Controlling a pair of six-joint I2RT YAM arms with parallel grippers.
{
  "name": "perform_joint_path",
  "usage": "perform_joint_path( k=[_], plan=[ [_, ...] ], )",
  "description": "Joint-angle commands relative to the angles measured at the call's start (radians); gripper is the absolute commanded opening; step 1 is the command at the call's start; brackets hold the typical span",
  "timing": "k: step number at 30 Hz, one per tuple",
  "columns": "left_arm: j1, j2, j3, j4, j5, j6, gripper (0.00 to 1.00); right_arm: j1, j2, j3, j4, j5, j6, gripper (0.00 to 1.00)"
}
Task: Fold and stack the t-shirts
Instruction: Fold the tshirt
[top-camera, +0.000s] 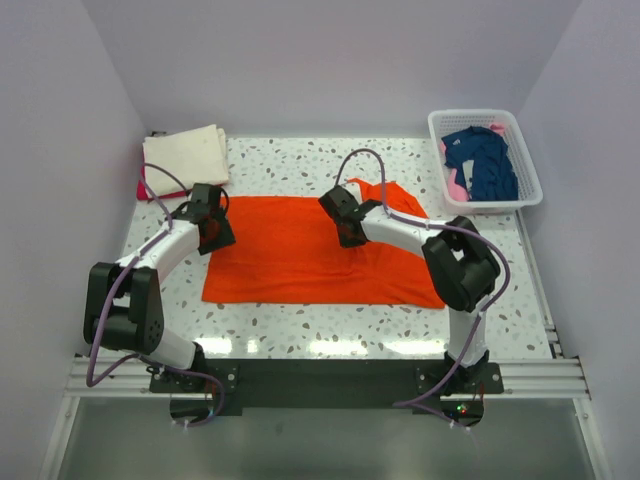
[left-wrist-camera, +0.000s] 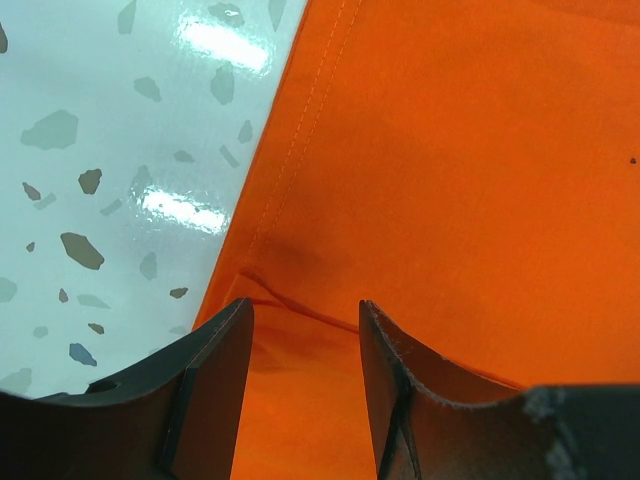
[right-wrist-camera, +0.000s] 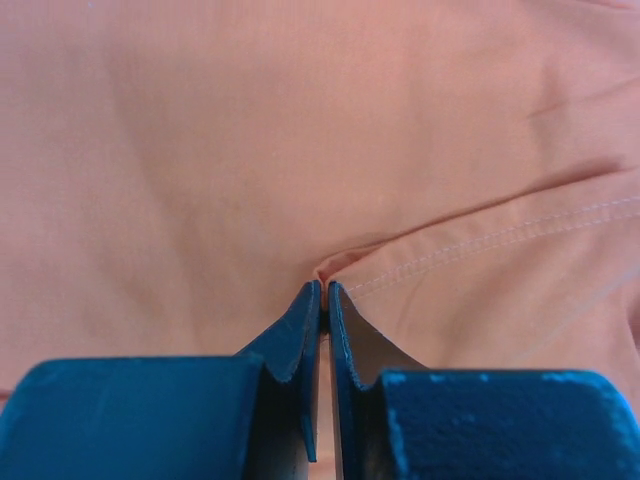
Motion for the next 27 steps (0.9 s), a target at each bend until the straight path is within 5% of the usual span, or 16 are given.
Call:
perform_joint_path(
  k=[1, 27],
  plan=[
    [0.006, -0.033, -0.005, 0.025, -0.017, 0.018, 0.51, 0.004, -0.096, -0.009, -0.006, 0.065, 0.037, 0.05],
    [0.012, -0.003, -0.007, -0.01, -0.094, -0.032, 0.49, -0.008, -0.08, -0.032, -0.005, 0.127, 0.076, 0.07]
  ],
)
